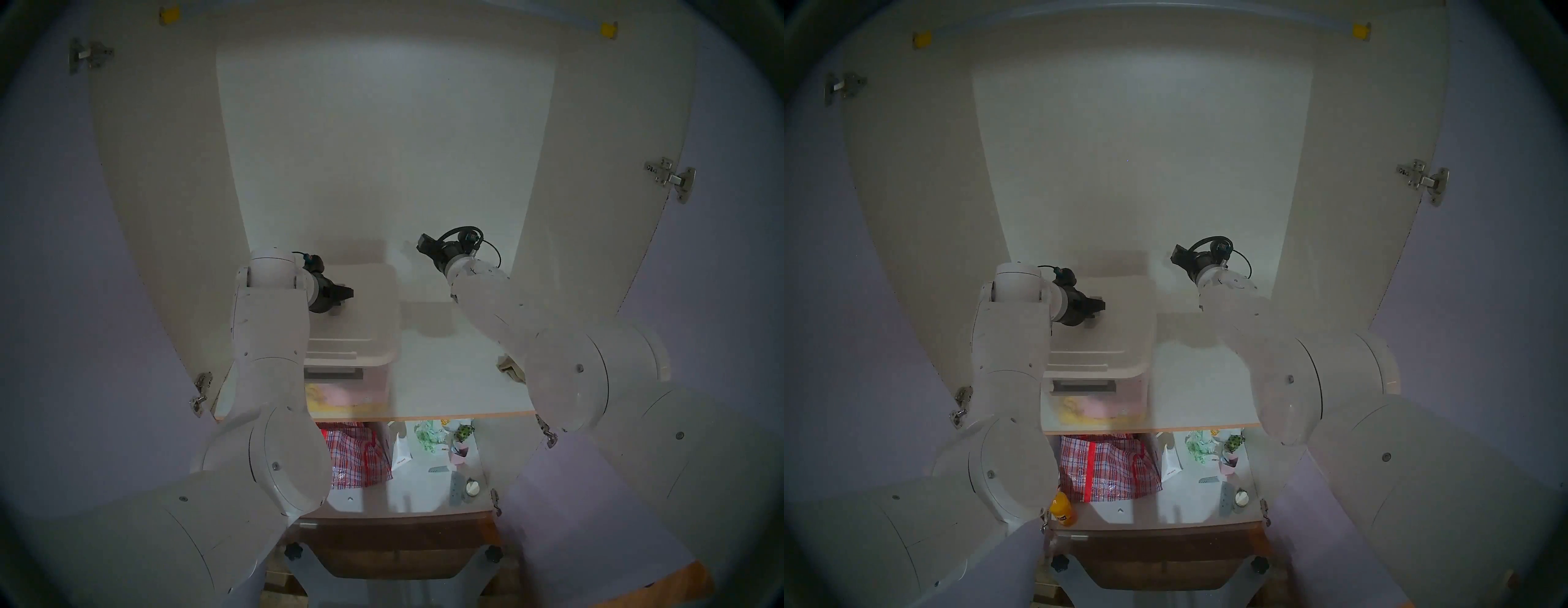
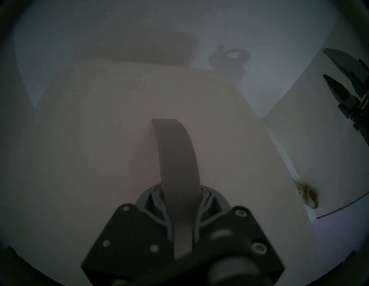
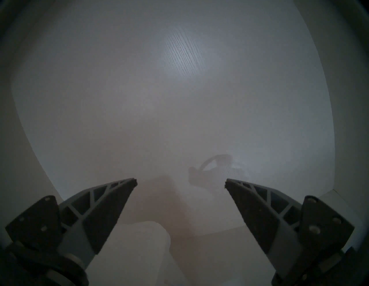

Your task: Take socks out of the storage bin, place them on top of the cabinet, and put the lid back on the bin

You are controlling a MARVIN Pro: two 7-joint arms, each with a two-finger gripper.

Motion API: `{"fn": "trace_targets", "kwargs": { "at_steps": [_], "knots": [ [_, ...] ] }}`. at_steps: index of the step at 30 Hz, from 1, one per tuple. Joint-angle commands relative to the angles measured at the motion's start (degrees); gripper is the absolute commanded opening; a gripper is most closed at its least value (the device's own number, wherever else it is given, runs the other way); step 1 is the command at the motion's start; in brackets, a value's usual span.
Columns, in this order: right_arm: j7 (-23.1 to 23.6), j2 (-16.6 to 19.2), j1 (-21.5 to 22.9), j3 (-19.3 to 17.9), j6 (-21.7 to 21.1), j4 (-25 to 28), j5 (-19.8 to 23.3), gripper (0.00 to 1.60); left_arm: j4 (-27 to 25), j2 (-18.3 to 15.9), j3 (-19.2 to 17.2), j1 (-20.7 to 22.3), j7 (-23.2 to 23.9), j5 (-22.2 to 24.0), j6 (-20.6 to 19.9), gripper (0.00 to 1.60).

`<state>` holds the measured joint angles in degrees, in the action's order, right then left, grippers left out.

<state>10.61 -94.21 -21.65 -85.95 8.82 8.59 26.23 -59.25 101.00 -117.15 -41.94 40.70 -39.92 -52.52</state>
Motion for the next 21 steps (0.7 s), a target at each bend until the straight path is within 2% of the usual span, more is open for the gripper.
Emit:
{"fn": "trace_targets", "kwargs": {
  "at_steps": [1,5,12,17,18,19,20,21],
  "knots": [
    [0.43,-0.09,2.06,0.00,1.22,1.24,-0.02,1.60,-2.39,0.95,0.85,1.91,0.68,-0.13,-2.48,0.00],
    [0.46,-0.09,2.09,0.00,1.30,1.17,-0.02,1.60,-4.29,1.07,3.45,-0.42,0.51,-1.12,-0.70,0.00],
    [0.46,-0.09,2.11,-0.01,1.28,1.14,-0.02,1.60,-7.92,-0.55,10.19,-4.14,0.39,-2.62,3.60,0.00],
    [0.47,-0.09,2.13,-0.01,1.30,1.11,-0.02,1.60,-7.35,-0.86,10.61,-3.24,0.10,-2.06,3.71,0.00],
    [0.46,-0.09,2.12,-0.01,1.29,1.11,-0.02,1.60,-7.26,-0.65,10.41,-2.89,-0.46,-2.06,3.62,0.19],
    [0.45,-0.09,2.12,-0.01,1.27,1.12,-0.02,1.60,-7.00,-0.58,10.26,-2.43,-0.55,-1.97,3.36,0.60],
    [0.45,-0.09,2.12,-0.01,1.24,1.13,-0.02,1.60,-6.85,-0.45,10.08,-2.04,-0.85,-1.95,3.26,1.60],
    [0.44,-0.09,2.11,-0.01,1.21,1.14,-0.02,1.60,-6.80,-0.30,9.69,-1.53,-1.03,-1.67,3.20,1.60]
  ]
}}
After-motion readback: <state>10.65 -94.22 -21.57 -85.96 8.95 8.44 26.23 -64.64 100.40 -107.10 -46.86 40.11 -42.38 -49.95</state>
